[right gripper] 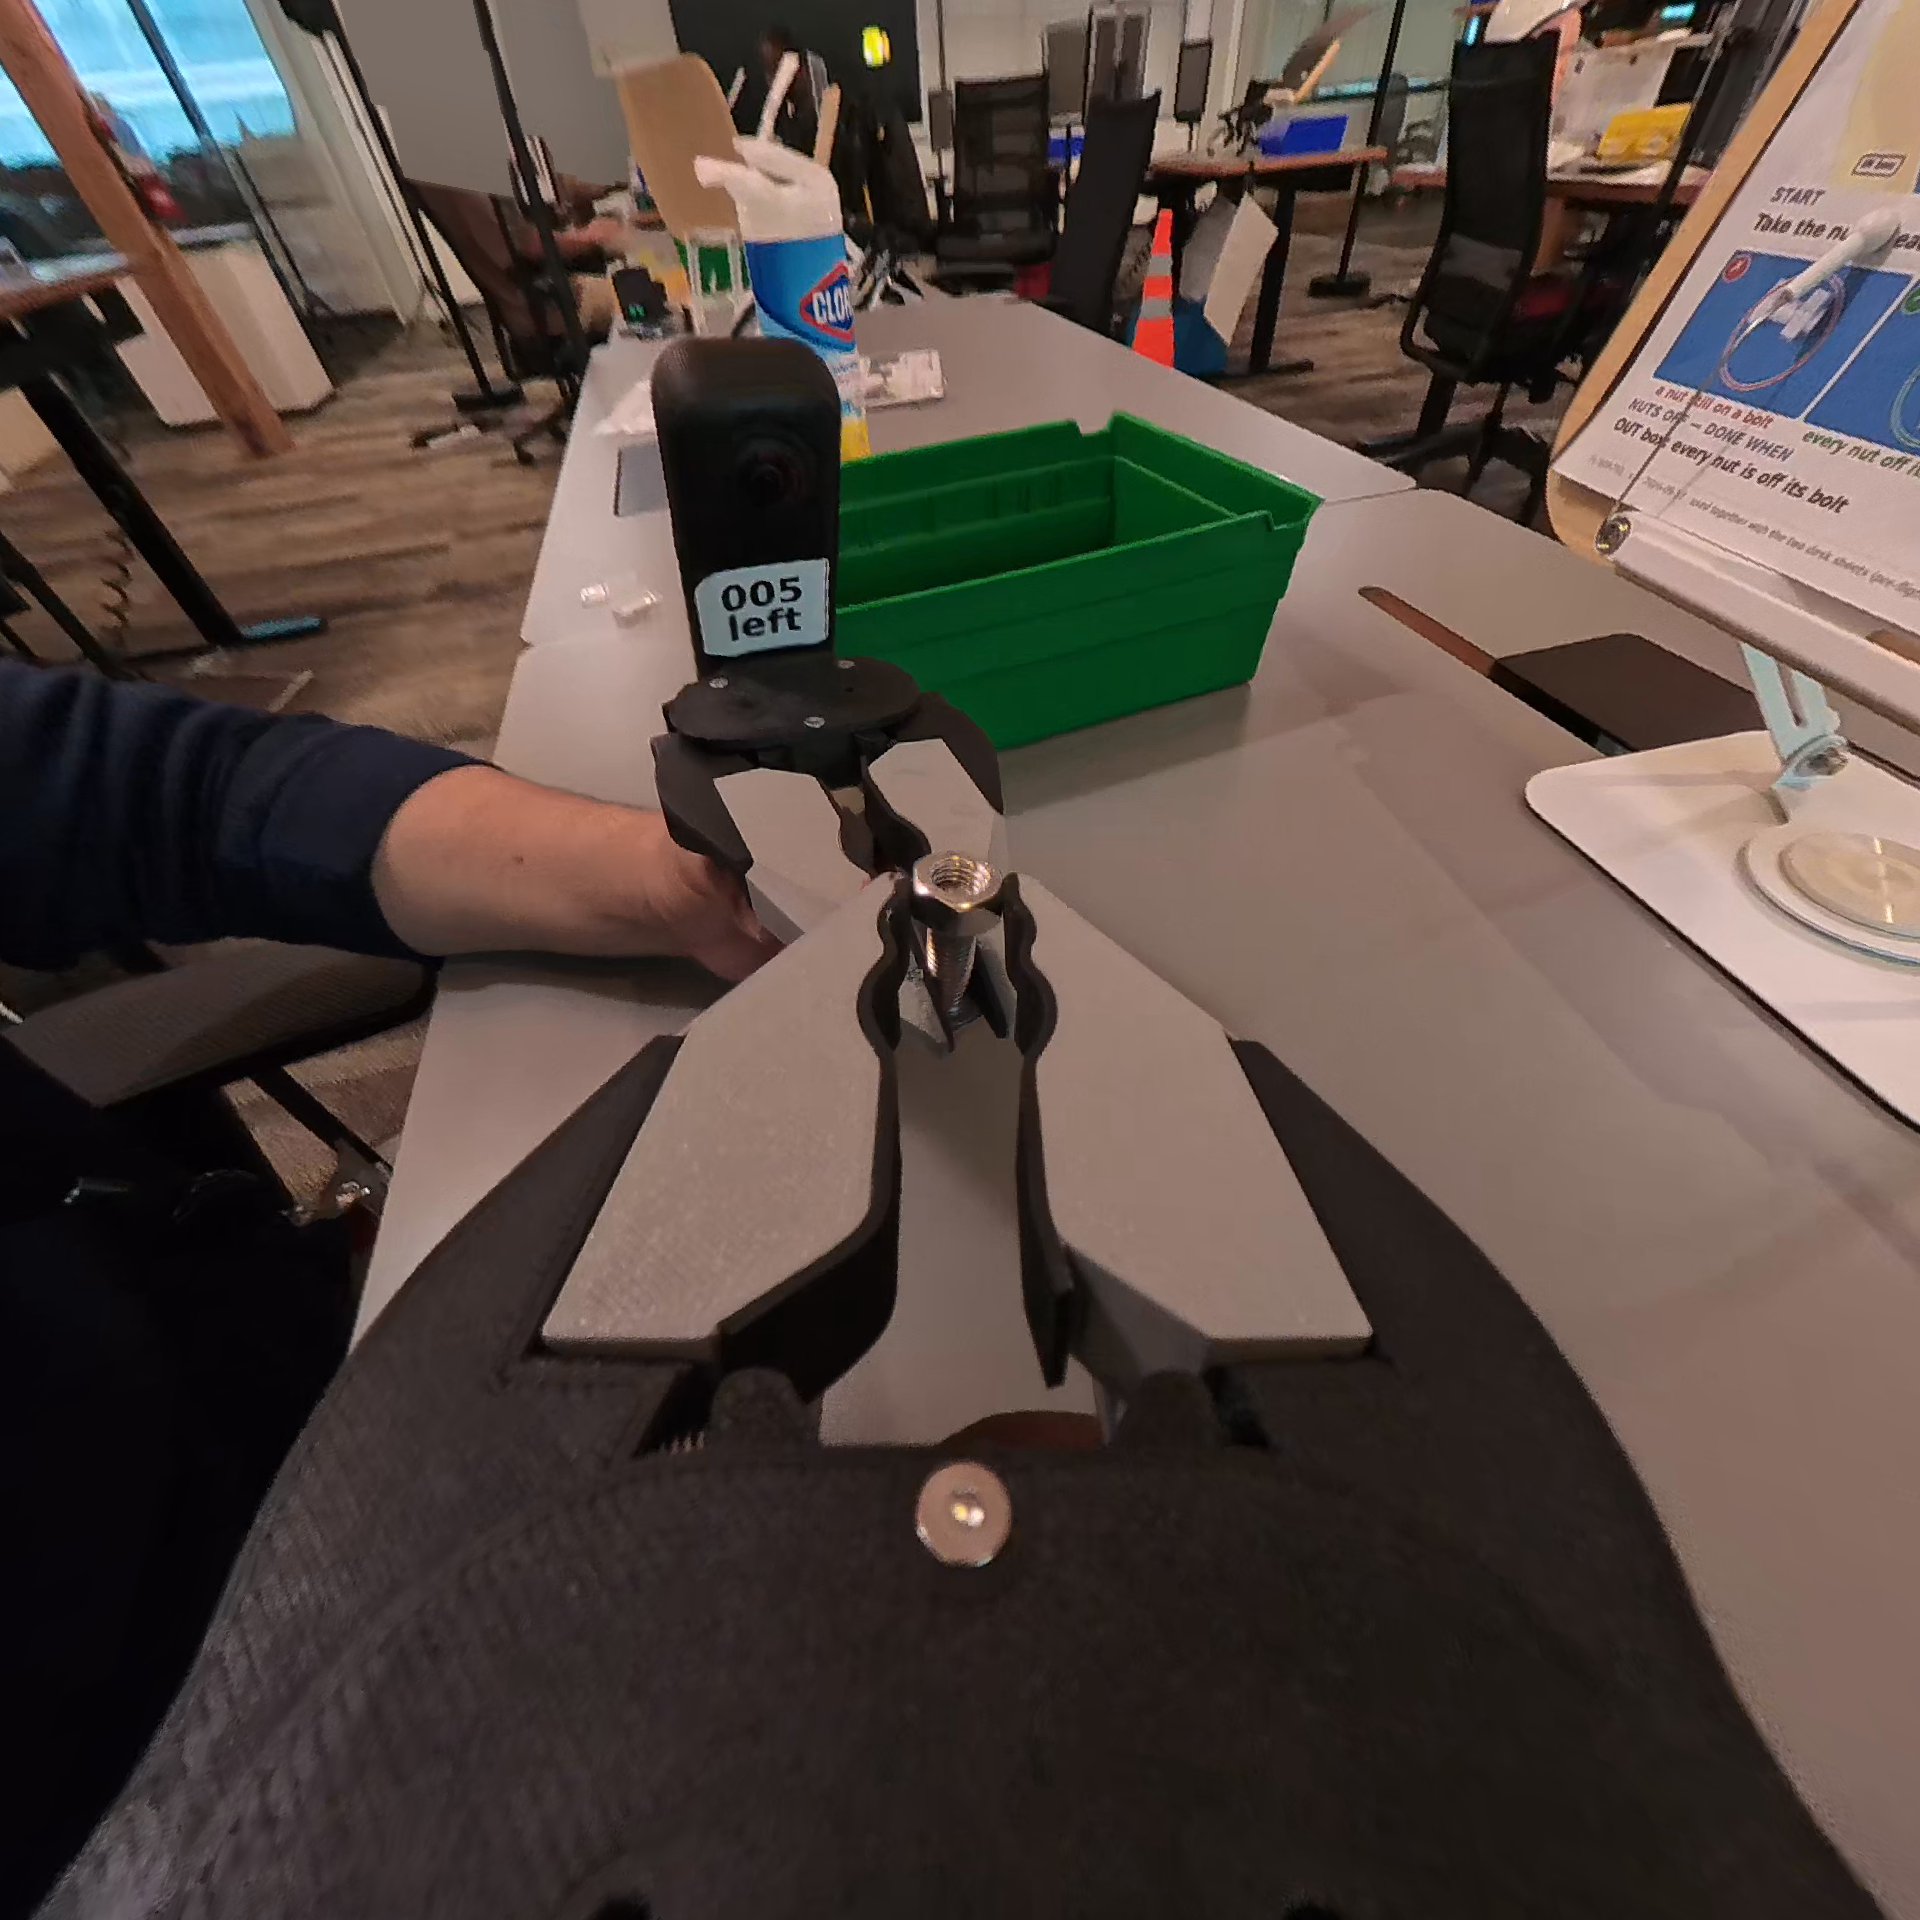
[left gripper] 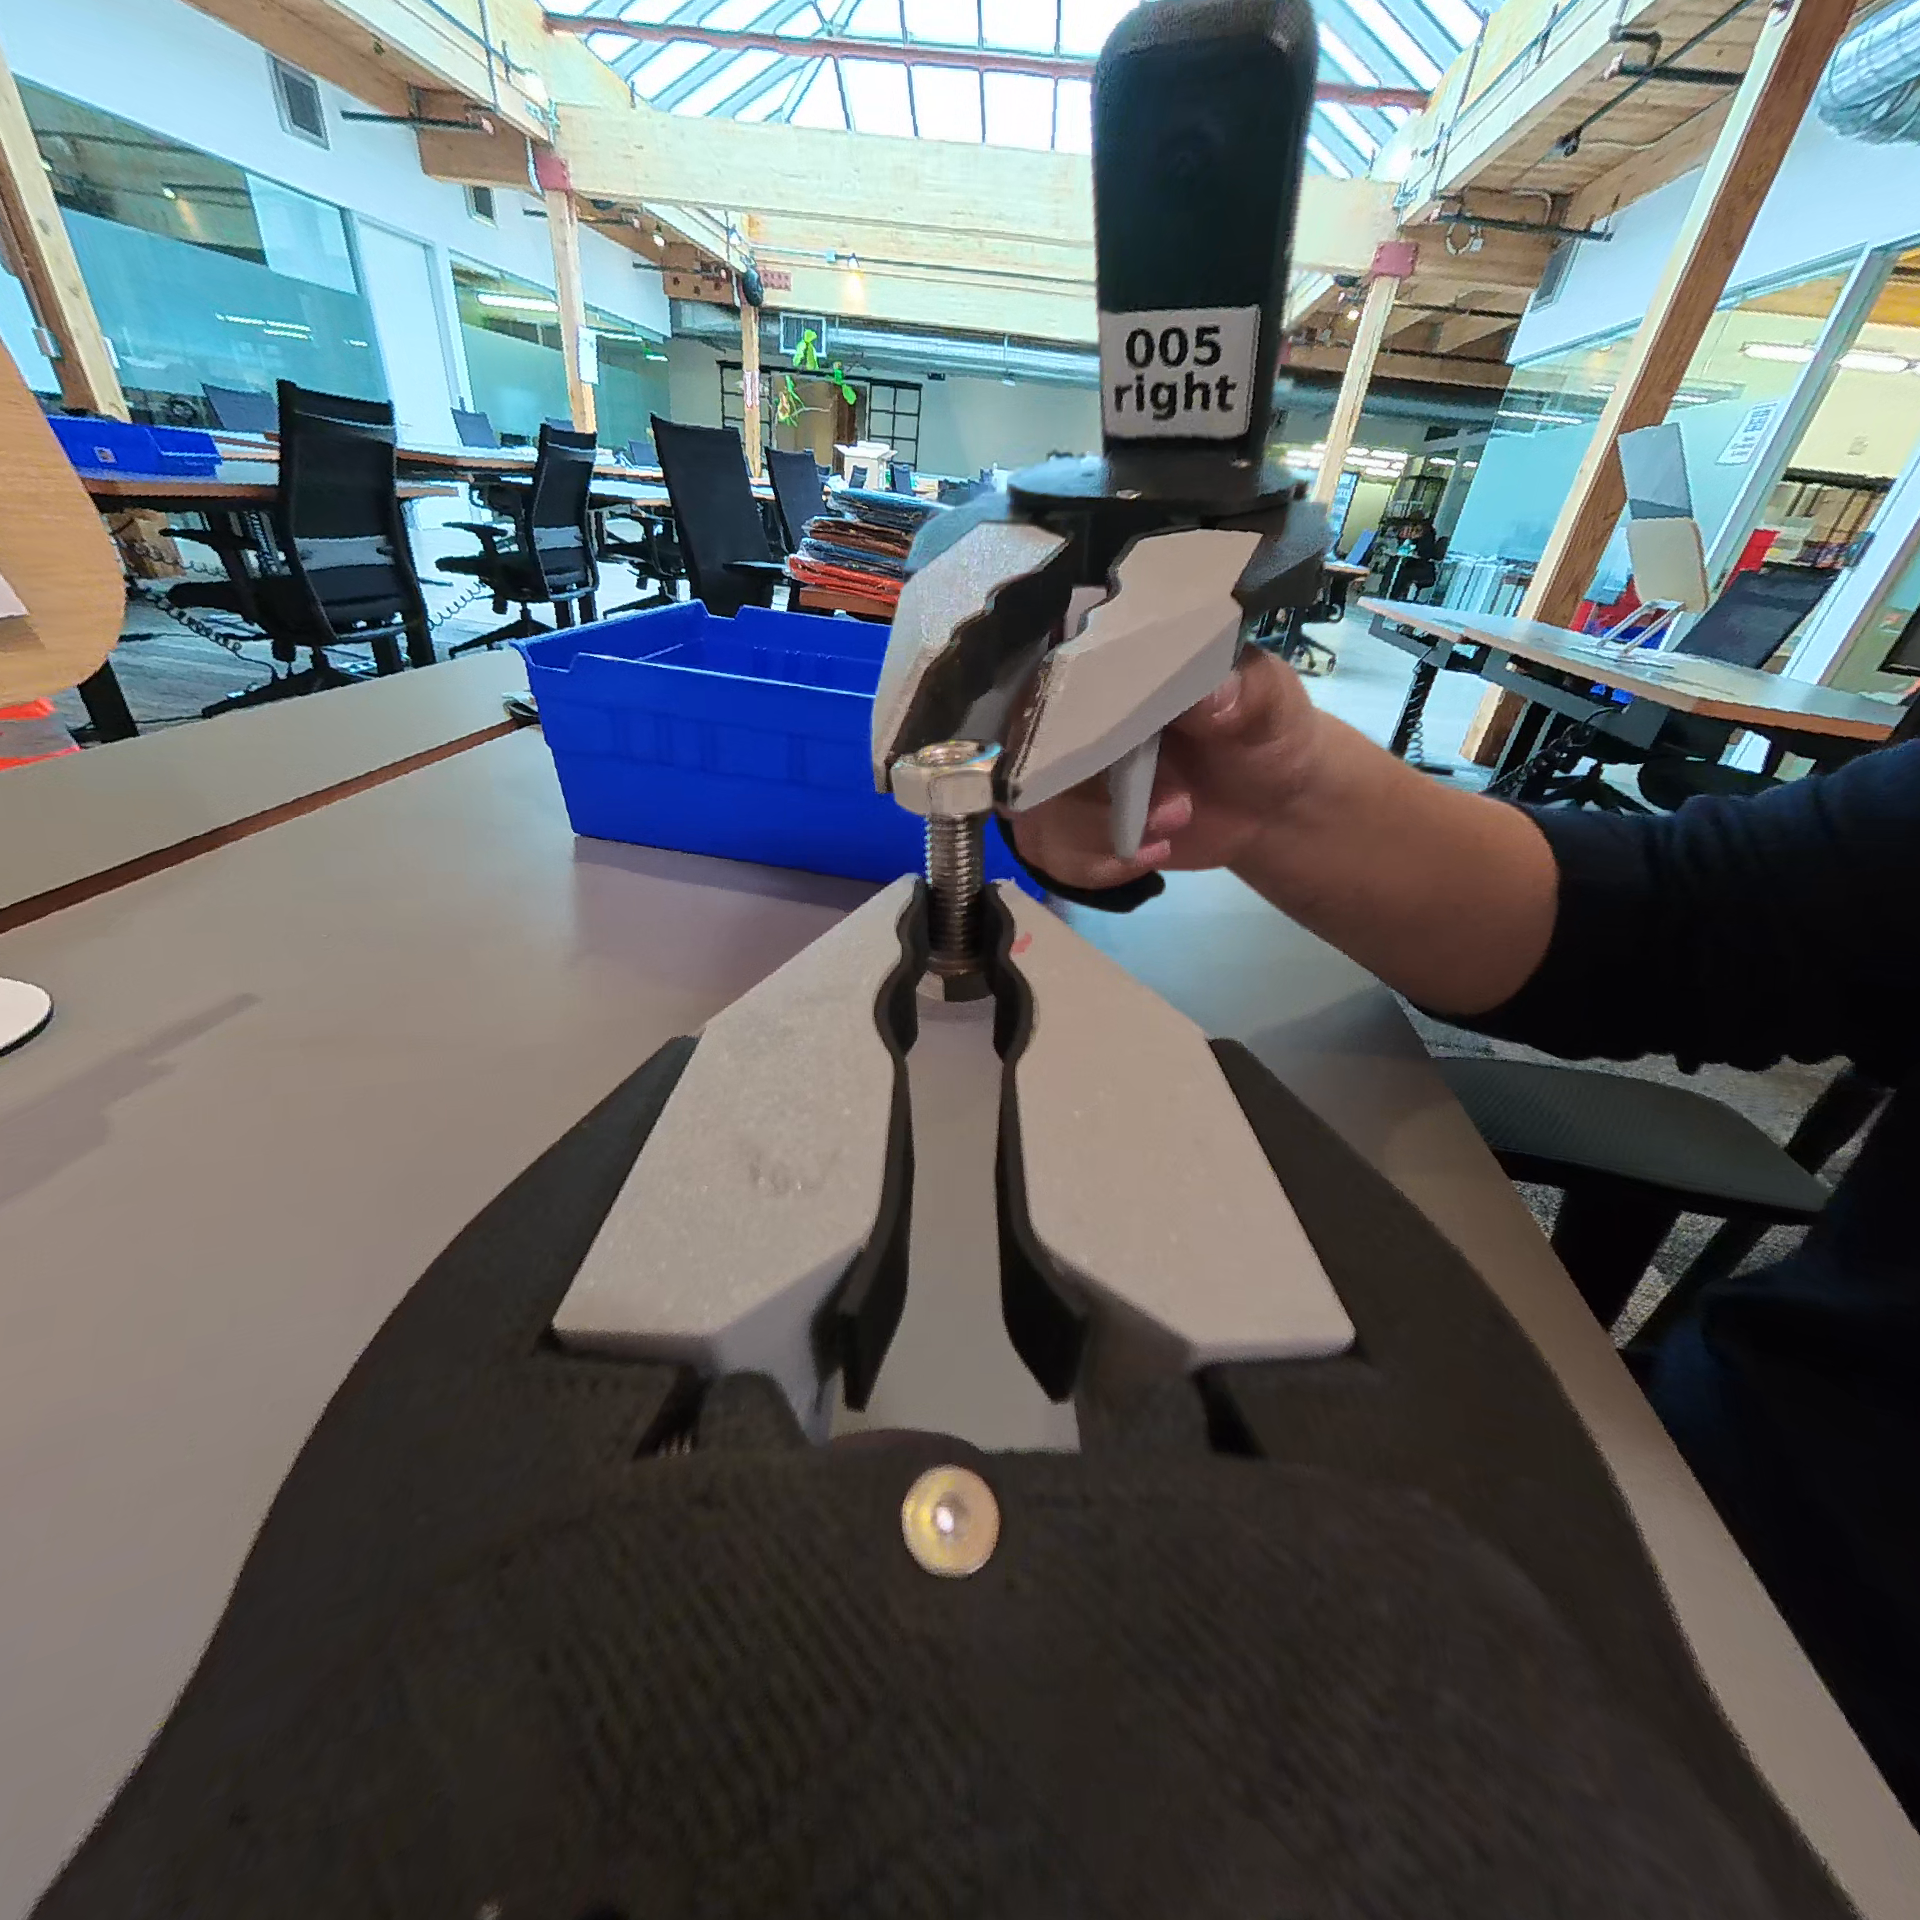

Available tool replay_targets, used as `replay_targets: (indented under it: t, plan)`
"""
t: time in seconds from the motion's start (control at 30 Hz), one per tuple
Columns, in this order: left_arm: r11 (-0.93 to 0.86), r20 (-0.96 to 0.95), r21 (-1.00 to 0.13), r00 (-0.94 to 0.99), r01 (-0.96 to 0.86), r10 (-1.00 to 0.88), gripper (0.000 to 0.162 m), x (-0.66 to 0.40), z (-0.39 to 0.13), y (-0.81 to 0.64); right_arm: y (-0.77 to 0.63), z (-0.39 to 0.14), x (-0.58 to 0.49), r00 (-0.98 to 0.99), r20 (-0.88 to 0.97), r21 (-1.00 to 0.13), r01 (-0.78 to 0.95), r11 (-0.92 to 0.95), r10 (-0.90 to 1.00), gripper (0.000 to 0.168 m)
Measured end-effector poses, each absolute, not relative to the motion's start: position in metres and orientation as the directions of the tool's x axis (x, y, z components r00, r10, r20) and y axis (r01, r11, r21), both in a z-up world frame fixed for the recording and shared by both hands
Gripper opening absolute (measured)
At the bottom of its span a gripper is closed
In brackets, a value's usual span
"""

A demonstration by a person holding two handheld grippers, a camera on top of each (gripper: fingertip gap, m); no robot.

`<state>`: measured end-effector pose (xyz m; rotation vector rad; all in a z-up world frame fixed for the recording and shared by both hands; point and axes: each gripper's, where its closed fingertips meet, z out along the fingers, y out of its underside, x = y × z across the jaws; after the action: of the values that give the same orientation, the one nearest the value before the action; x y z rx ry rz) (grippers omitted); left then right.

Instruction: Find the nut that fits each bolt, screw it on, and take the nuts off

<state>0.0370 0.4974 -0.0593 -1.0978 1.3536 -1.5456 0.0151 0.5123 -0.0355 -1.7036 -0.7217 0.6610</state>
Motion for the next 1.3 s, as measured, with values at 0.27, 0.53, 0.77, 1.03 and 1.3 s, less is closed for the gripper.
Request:
replay_targets:
  t: [0.27, 0.53, 0.77, 1.03, 1.3]
  plan:
    - [-0.190, 0.181, -0.982, -0.327, -0.006, -0.927, 0.007, 0.038, -0.061, 0.499, 0.515, -0.038, 0.018, 0.680, -0.015, -0.984, 0.120, -0.131, 0.733, 0.015]
    - [-0.085, 0.101, -0.994, -0.273, -0.067, -0.957, 0.007, 0.044, -0.075, 0.499, 0.512, -0.051, 0.024, 0.658, -0.085, -0.941, 0.193, -0.277, 0.748, 0.014]
    - [-0.045, 0.075, -0.992, -0.266, -0.116, -0.961, 0.007, 0.047, -0.086, 0.497, 0.509, -0.062, 0.029, 0.658, -0.108, -0.904, 0.246, -0.348, 0.746, 0.014]
    - [-0.038, 0.074, -0.990, -0.272, -0.137, -0.959, 0.007, 0.049, -0.090, 0.496, 0.507, -0.067, 0.031, 0.655, -0.120, -0.884, 0.272, -0.381, 0.746, 0.014]
    - [-0.117, 0.142, -0.988, -0.293, -0.101, -0.945, 0.007, 0.047, -0.082, 0.496, 0.510, -0.058, 0.027, 0.654, -0.124, -0.937, 0.169, -0.304, 0.746, 0.014]
